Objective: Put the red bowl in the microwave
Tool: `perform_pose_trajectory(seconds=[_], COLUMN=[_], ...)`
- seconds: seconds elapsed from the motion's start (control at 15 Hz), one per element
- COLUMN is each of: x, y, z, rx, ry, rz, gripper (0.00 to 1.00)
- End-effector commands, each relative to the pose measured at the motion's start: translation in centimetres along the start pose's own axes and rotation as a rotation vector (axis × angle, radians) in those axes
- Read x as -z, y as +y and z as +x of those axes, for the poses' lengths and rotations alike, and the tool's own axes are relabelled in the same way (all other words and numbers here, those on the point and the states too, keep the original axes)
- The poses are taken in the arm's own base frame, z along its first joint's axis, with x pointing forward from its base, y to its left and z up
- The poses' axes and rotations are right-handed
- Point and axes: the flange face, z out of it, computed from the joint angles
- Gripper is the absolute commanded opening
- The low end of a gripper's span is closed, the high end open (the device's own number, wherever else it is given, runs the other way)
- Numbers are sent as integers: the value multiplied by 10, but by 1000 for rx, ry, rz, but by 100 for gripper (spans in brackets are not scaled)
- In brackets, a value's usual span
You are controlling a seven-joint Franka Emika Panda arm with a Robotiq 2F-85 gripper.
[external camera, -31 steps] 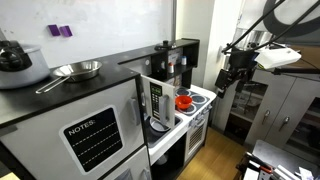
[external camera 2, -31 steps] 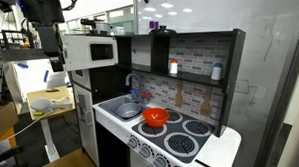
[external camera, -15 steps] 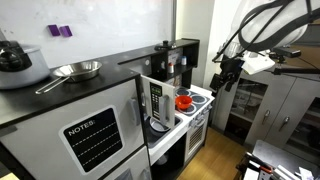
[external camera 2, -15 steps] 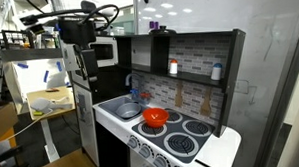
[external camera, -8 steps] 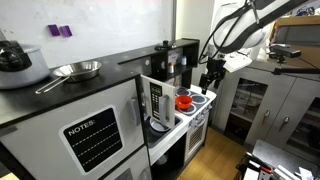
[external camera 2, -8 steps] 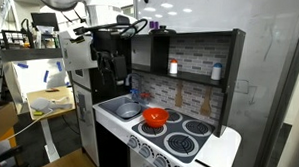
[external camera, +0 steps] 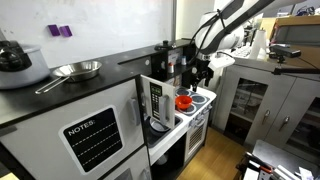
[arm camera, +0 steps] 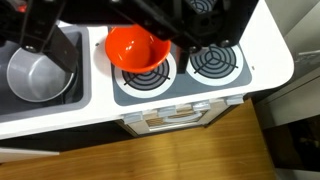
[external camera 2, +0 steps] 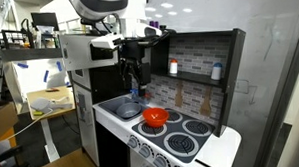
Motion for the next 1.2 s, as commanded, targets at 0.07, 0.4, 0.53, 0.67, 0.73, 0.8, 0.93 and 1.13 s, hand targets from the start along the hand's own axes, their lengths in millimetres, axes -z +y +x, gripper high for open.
perform_pose_trajectory(seconds=[0.07, 0.4, 0.53, 0.67, 0.73, 0.8, 0.93, 1.13], x=[-16, -44, -53, -59, -62, -64, -64, -65], y=[8, 11, 16, 22, 26, 29, 28, 28], z=[27, 31, 29, 26, 25, 24, 23, 23], rx=[-88, -161, -181, -200, -211, -219, -208, -207], ry=[5, 1, 4, 8, 12, 14, -12, -14], rz=[74, 120, 122, 121, 120, 120, 108, 107], gripper=[100, 100, 100, 100, 100, 100, 100, 100])
